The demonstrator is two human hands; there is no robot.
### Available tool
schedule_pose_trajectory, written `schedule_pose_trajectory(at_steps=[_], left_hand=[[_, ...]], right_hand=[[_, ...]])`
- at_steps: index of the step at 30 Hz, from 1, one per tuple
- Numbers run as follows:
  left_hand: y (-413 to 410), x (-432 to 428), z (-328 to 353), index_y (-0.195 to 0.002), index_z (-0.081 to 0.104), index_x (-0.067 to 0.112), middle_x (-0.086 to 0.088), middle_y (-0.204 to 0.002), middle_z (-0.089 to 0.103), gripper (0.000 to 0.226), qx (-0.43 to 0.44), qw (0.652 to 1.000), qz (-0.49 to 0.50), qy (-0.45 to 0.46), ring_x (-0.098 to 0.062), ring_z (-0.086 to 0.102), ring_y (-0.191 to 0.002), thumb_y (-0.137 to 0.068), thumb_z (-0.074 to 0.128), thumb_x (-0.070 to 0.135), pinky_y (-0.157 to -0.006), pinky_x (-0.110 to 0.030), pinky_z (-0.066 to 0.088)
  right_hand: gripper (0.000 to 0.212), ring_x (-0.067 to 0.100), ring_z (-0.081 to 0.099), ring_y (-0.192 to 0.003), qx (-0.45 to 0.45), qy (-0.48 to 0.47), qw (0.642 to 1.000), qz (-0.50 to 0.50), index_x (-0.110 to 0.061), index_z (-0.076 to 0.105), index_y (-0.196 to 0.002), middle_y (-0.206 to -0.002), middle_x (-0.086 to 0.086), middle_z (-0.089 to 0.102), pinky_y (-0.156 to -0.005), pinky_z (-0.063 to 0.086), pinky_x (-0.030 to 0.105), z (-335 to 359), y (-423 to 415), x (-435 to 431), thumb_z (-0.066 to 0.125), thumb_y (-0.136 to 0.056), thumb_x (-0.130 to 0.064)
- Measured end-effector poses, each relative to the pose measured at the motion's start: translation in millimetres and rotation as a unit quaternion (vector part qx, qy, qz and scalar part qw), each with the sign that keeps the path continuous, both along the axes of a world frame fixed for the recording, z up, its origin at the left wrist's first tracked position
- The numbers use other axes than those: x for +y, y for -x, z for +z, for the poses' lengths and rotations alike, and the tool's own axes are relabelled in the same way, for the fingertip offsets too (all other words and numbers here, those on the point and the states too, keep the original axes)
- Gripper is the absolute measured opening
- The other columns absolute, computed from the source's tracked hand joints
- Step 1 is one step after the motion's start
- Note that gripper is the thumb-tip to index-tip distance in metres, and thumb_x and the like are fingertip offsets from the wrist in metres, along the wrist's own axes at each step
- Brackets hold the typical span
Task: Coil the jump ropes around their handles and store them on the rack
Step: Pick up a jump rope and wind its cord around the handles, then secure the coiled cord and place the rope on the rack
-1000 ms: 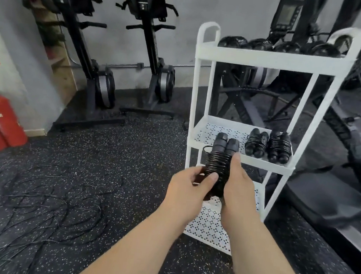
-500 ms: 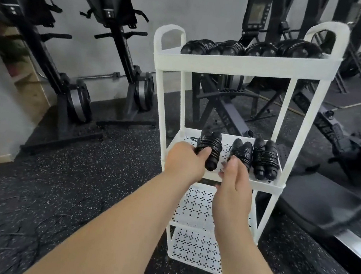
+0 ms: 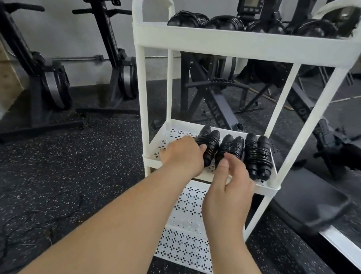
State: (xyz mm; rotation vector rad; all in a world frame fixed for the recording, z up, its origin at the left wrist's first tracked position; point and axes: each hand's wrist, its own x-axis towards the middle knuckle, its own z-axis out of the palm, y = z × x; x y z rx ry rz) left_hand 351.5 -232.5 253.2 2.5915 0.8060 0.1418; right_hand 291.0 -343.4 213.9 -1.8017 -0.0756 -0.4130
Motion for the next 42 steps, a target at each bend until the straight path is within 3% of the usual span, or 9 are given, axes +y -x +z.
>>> schedule_pose_trajectory(at_steps=[2, 6, 11, 15, 22, 27, 31, 35, 42], left_hand=[[0.6, 3.7, -2.0, -0.132, 0.06, 0.015, -0.012, -0.137, 0.062, 0.053, 0.02, 0.999, -0.009, -0.027, -0.034, 0.051, -0.133, -0.108, 0.043, 0.059, -0.108, -0.049, 0.042], [3.3, 7.0, -0.5, -0.121, 0.063, 0.015, -0.008, -0.125, 0.07, 0.051, 0.026, 0.999, -0.027, 0.0, -0.032, 0.061, -0.121, -0.107, 0.043, 0.061, -0.111, -0.05, 0.043], [14.0, 4.8, -5.8, -0.125, 0.056, 0.021, -0.002, -0.123, 0.069, 0.044, 0.021, 0.995, -0.09, -0.034, -0.03, 0.06, -0.124, -0.106, 0.048, 0.059, -0.113, -0.052, 0.037], [16.2, 9.8, -10.0, -0.126, 0.058, 0.024, 0.0, -0.124, 0.069, 0.039, -0.001, 0.993, -0.112, -0.023, -0.029, 0.059, -0.125, -0.105, 0.051, 0.057, -0.111, -0.05, 0.037], [25.3, 19.4, -1.3, -0.141, 0.057, 0.028, 0.003, -0.136, 0.066, 0.049, 0.004, 0.993, -0.12, -0.007, -0.03, 0.055, -0.132, -0.105, 0.048, 0.06, -0.111, -0.049, 0.039], [60.1, 33.6, 1.7, -0.141, 0.061, 0.026, 0.007, -0.122, 0.069, 0.039, -0.158, 0.978, -0.121, 0.063, -0.021, 0.058, -0.123, -0.107, 0.056, 0.044, -0.108, -0.045, 0.047], [117.6, 54.2, -1.3, -0.133, 0.067, 0.028, 0.016, -0.106, 0.068, 0.029, -0.249, 0.96, -0.082, 0.102, -0.013, 0.062, -0.11, -0.105, 0.06, 0.033, -0.103, -0.039, 0.052], [181.0, 76.1, -13.2, -0.131, 0.067, 0.031, 0.016, -0.109, 0.069, 0.028, -0.234, 0.967, -0.042, 0.094, -0.011, 0.062, -0.109, -0.104, 0.061, 0.033, -0.101, -0.04, 0.053], [310.5, 116.5, -42.5, -0.132, 0.066, 0.029, 0.014, -0.105, 0.068, 0.028, -0.185, 0.976, 0.066, 0.095, -0.01, 0.064, -0.099, -0.105, 0.062, 0.034, -0.096, -0.039, 0.056]], right_hand=[[0.038, 0.016, 0.048, -0.131, 0.003, 0.008, 1.0, -0.001, -0.029, 0.061, -0.141, -0.13, -0.015, 0.063, -0.109, 0.046, 0.045, -0.7, 0.1, -1.0, 0.043, -0.11, -0.042], [0.04, 0.013, 0.041, -0.137, 0.005, 0.054, 0.998, 0.009, -0.029, 0.059, -0.144, -0.137, -0.013, 0.062, -0.111, 0.042, 0.04, -1.0, -1.2, -3.3, 0.043, -0.11, -0.044], [0.056, 0.025, 0.032, -0.147, 0.009, 0.285, 0.958, -0.017, -0.024, 0.049, -0.156, -0.164, -0.007, 0.047, -0.117, 0.035, 0.05, -4.4, 3.8, -5.5, 0.036, -0.109, -0.053], [0.063, 0.029, 0.022, -0.155, 0.035, 0.351, 0.936, -0.011, -0.024, 0.038, -0.163, -0.173, -0.004, 0.031, -0.123, 0.026, 0.052, -4.8, 6.8, -2.5, 0.032, -0.109, -0.057], [0.055, 0.035, 0.024, -0.156, 0.013, 0.356, 0.933, -0.044, -0.022, 0.046, -0.158, -0.172, 0.003, 0.035, -0.122, 0.028, 0.056, -7.8, 9.9, 6.8, 0.04, -0.109, -0.046], [0.045, 0.033, 0.031, -0.152, -0.057, 0.29, 0.954, -0.045, -0.022, 0.058, -0.149, -0.165, 0.0, 0.046, -0.118, 0.032, 0.057, 2.0, 19.2, 25.9, 0.051, -0.105, -0.03], [0.043, 0.033, 0.038, -0.146, -0.086, 0.274, 0.957, 0.03, -0.021, 0.061, -0.145, -0.157, 0.001, 0.055, -0.115, 0.038, 0.056, 7.1, 37.3, 46.2, 0.05, -0.105, -0.031], [0.044, 0.033, 0.041, -0.141, -0.078, 0.302, 0.943, 0.116, -0.021, 0.061, -0.143, -0.15, 0.001, 0.061, -0.106, 0.044, 0.055, 7.8, 66.3, 69.1, 0.05, -0.104, -0.039], [0.04, 0.03, 0.048, -0.136, -0.097, 0.352, 0.885, 0.29, -0.026, 0.062, -0.143, -0.144, -0.001, 0.065, -0.108, 0.046, 0.05, -1.2, 149.4, 119.3, 0.054, -0.105, -0.036]])
